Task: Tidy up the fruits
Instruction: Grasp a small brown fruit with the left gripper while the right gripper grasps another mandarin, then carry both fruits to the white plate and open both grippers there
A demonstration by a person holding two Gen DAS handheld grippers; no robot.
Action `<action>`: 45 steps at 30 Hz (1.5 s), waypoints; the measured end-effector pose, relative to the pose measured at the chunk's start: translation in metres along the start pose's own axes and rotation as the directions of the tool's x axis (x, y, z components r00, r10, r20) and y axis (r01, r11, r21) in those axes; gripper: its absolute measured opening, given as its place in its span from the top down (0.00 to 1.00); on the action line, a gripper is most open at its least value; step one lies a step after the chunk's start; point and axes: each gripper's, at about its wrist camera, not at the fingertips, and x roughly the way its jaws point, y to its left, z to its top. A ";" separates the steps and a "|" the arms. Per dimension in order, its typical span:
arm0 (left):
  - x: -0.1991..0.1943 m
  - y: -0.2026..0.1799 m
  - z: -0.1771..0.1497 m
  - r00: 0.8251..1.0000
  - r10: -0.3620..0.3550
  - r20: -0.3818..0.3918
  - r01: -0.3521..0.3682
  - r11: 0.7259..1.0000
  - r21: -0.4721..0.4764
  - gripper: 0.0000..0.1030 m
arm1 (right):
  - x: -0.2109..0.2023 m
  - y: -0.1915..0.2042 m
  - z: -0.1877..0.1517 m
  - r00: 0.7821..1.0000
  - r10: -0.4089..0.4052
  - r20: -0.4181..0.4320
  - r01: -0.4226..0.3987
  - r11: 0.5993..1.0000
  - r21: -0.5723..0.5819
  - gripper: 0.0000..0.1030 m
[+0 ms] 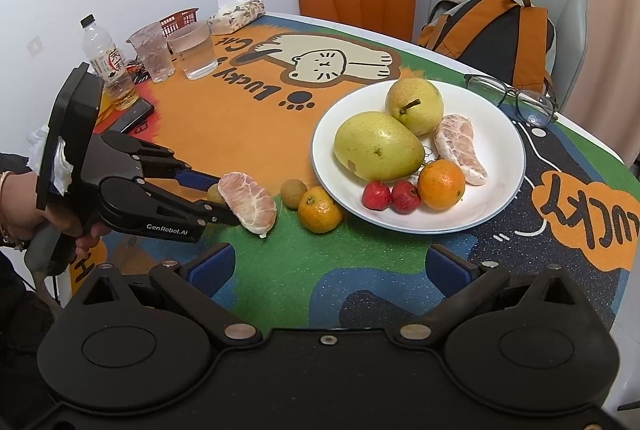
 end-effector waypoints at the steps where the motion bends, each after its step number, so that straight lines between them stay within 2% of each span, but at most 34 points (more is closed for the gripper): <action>1: -0.001 0.000 0.000 1.000 0.002 -0.002 -0.002 1.000 0.003 0.73 | 0.000 0.001 0.000 1.000 0.001 0.002 -0.001 1.000 -0.001 0.00; 15: -0.019 -0.005 -0.011 1.000 -0.022 -0.019 0.022 1.000 -0.019 0.74 | 0.026 0.017 -0.001 1.000 0.009 -0.010 -0.009 1.000 -0.025 0.01; 19: -0.028 -0.006 -0.017 1.000 -0.021 -0.020 0.020 0.999 -0.031 0.74 | 0.041 0.017 -0.002 1.000 0.017 -0.014 -0.017 1.000 0.027 0.11; 28: -0.048 -0.008 -0.024 1.000 -0.030 -0.001 0.030 0.997 -0.073 0.74 | 0.067 0.023 -0.002 0.999 -0.051 0.004 0.051 0.996 0.072 0.30; 31: -0.050 -0.007 -0.027 0.999 -0.036 -0.003 0.035 0.996 -0.088 0.74 | 0.073 0.024 -0.001 0.997 -0.081 0.009 0.080 0.994 0.070 0.33; 32: -0.051 -0.007 -0.028 0.999 -0.037 -0.004 0.036 0.995 -0.090 0.74 | 0.076 0.024 -0.001 0.996 -0.092 0.008 0.091 0.993 0.070 0.38; 37: -0.054 -0.006 -0.030 0.999 -0.040 0.000 0.039 0.993 -0.115 0.74 | 0.088 0.024 0.003 0.994 -0.113 0.004 0.113 0.990 0.085 0.42; 39: -0.055 -0.006 -0.031 0.999 -0.040 0.001 0.040 0.992 -0.117 0.74 | 0.091 0.025 0.004 0.992 -0.126 0.005 0.126 0.989 0.083 0.47; 41: -0.057 -0.006 -0.032 0.999 -0.038 0.003 0.038 0.992 -0.116 0.74 | 0.092 0.025 0.005 0.991 -0.137 0.007 0.136 0.987 0.081 0.60; 45: -0.058 -0.006 -0.032 0.999 -0.040 0.006 0.040 0.991 -0.128 0.74 | 0.090 0.025 0.005 0.989 -0.146 0.001 0.146 0.987 0.074 0.62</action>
